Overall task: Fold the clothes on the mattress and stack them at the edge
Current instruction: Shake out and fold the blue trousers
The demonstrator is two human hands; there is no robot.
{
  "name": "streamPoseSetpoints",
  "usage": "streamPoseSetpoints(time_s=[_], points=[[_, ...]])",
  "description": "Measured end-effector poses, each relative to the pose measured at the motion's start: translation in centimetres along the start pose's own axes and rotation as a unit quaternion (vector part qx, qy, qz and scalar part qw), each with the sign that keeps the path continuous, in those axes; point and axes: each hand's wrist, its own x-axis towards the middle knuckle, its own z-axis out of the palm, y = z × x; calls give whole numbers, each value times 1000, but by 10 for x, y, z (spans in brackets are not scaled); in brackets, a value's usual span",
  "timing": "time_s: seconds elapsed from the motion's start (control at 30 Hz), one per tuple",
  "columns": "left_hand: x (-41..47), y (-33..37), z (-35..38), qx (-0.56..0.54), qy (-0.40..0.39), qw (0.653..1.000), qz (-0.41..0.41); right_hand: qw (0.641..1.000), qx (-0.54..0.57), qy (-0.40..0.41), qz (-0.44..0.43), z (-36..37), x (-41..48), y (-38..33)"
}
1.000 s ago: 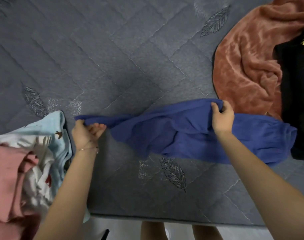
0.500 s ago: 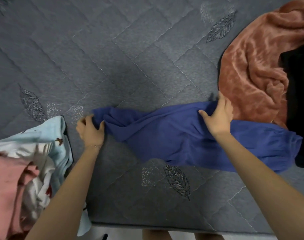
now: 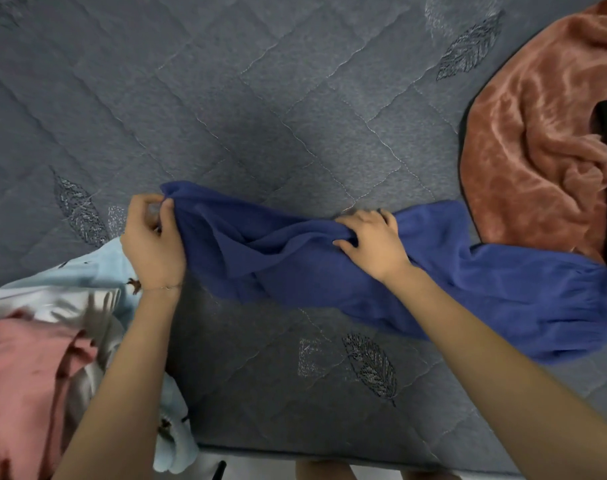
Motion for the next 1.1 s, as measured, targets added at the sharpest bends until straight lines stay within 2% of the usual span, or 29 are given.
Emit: streamPoseSetpoints(time_s=[0.1, 0.17, 0.27, 0.33, 0.43, 0.57, 0.67, 0.73, 0.83, 0.97, 1.03, 1.1], points=[[11, -12, 3, 94, -29, 995, -16, 996, 27, 72, 45, 2, 3, -8], [11, -23, 10, 129, -80, 988, -32, 991, 61, 91, 70, 2, 4, -7], [2, -34, 20, 179, -148, 972, 35, 992, 60, 103, 50, -1, 1, 0], [-9, -32, 28, 177, -182, 965, 67, 992, 61, 105, 40, -6, -1, 7], [-26, -30, 41, 164, -259, 950, 63, 992, 39, 110, 55, -15, -5, 24], [-27, -24, 45, 97, -278, 953, 65, 982, 43, 115, 146, -28, -14, 58], [-18, -24, 42, 125, -323, 928, 142, 975, 59, 87, 195, -34, -21, 82], [-15, -24, 40, 200, -314, 909, 188, 974, 55, 95, 199, -37, -24, 92], [-19, -25, 33, 233, -243, 915, 224, 972, 73, 136, 175, -39, -26, 98], [-20, -21, 15, 135, -141, 959, 208, 948, 209, 145, 190, -41, -32, 92], [-16, -17, 5, 89, -120, 964, 218, 942, 234, 165, 173, -43, -35, 88], [-10, -9, -4, 35, -122, 976, 176, 938, 260, 168, 157, -46, -37, 84]])
